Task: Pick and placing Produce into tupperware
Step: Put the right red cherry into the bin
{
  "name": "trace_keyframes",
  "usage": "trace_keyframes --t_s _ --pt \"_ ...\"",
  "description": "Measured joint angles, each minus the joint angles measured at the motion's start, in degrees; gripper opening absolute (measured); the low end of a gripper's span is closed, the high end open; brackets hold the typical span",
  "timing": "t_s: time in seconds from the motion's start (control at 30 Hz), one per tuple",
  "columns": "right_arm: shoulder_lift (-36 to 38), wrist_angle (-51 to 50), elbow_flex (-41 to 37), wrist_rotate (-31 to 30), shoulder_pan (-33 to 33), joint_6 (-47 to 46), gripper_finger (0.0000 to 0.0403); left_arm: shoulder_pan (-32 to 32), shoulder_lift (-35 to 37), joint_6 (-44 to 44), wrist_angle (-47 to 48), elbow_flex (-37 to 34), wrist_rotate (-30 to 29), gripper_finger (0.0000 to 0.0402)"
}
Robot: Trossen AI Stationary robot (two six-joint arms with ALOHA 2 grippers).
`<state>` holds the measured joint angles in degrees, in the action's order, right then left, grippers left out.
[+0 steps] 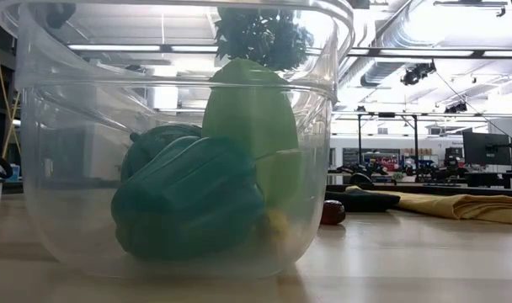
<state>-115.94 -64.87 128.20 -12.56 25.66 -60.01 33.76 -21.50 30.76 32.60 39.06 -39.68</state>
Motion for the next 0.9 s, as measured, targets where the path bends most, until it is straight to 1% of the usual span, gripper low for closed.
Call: trace_keyframes --t_s 0.17,0.33,0.43,0.67,0.9 --pt "0.0 1.4 -0.8 4.1 -0.9 6.1 0.0092 0.0 0.0 3.5 0.0 1.3 0.6 0.0001" --pt "0.0 7.9 -6.0 9.5 -2.1 9.5 0.0092 0.0 0.0 4.4 0.0 2.2 2.6 0.0001" --pt "-0.1 10.6 -10.5 12.5 -3.5 8.5 0.0092 0.0 0.0 4.4 -0.1 2.4 3.1 0.0001" --pt "-0.1 17.1 -17.5 15.4 -5.9 5.0 0.0092 0.0 0.0 4.2 0.0 2.4 3.3 0.0001" --pt "-1.4 18.2 -19.2 16.1 -6.9 2.8 0.0092 0.0 0.0 4.0 0.7 2.4 3.4 0.0001"
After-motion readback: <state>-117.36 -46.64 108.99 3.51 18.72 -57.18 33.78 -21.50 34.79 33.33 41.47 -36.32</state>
